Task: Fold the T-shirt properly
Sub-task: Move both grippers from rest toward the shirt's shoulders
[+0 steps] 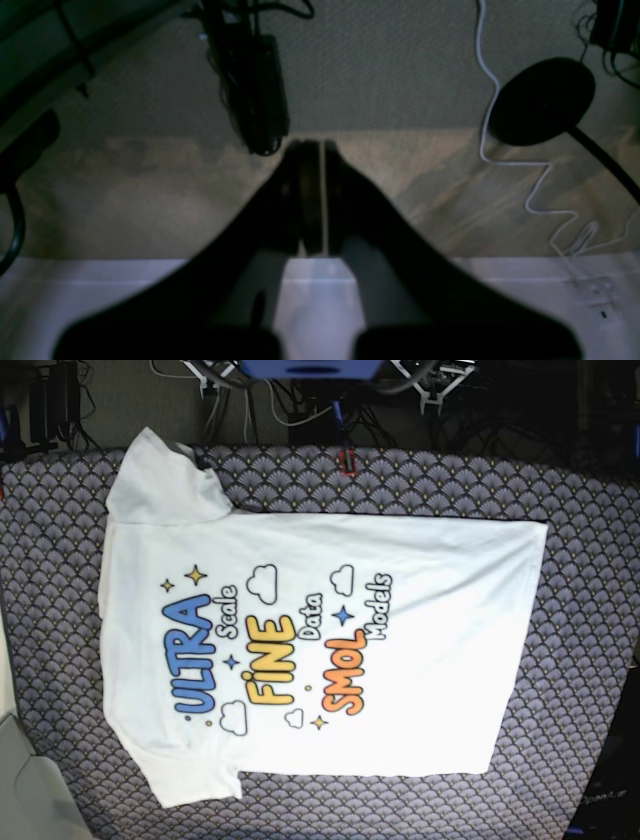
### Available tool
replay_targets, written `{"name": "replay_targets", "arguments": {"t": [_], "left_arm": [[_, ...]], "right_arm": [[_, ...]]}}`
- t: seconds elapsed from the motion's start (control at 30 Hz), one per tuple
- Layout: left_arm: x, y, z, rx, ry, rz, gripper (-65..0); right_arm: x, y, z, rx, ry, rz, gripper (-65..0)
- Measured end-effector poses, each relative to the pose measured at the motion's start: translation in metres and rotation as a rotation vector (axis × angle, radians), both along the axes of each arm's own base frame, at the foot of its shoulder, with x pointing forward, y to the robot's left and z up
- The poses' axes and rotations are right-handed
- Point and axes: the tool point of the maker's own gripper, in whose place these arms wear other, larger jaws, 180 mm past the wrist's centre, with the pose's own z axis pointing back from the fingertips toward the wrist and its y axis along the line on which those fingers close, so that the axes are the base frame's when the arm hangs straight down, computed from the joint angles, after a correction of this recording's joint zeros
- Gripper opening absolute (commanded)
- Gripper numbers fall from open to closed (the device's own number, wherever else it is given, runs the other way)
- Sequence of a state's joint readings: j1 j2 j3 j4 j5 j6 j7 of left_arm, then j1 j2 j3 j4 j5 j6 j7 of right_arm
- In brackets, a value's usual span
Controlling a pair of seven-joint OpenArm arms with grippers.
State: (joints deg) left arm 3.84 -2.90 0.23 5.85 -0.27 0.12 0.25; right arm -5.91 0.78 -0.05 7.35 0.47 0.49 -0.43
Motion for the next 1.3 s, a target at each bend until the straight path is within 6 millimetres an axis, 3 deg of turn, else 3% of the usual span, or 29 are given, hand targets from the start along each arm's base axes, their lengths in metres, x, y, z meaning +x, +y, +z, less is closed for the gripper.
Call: {"name": "replay_targets", "arguments": {"t": [0.1, 0.3, 0.57, 0.73, 0.83, 0.93, 1.1, 1.3], "left_arm": [[0.006, -0.002, 0.001, -0.005, -0.036, -0.003, -64.7], [-0.011, -0.003, 0.001, -0.007, -0.005, -0.003, -64.7], [-0.010, -0.001, 0.002, -0.006, -0.015, -0.004, -64.7], [-0.024, 0.015, 0.010, 0.017, -0.055, -0.019, -64.7], [-0.025, 0.023, 0.025, 0.020, -0.123, -0.041, -64.7], [-0.019, 0.030, 0.048, 0.024, -0.210, -0.075, -64.7], [0.003, 0.029, 0.090, 0.004, -0.360, -0.082, -64.7], [0.018, 0.038, 0.141, -0.056, -0.480, 0.021, -64.6]], "right_arm": [[0.000, 0.000, 0.000, 0.000, 0.000, 0.002, -65.0], [0.001, 0.000, 0.000, 0.000, -0.004, 0.002, -65.0], [0.006, -0.001, 0.001, -0.005, -0.089, 0.004, -65.0], [-0.027, -0.004, 0.008, -0.016, -0.146, 0.012, -65.0], [-0.051, -0.018, 0.015, -0.038, -0.172, 0.022, -65.0], [-0.057, -0.036, 0.024, -0.068, -0.250, 0.040, -65.0], [-0.051, -0.055, 0.050, -0.097, -0.415, 0.082, -65.0], [-0.032, -0.062, 0.108, -0.108, -0.605, 0.136, -65.0]]}}
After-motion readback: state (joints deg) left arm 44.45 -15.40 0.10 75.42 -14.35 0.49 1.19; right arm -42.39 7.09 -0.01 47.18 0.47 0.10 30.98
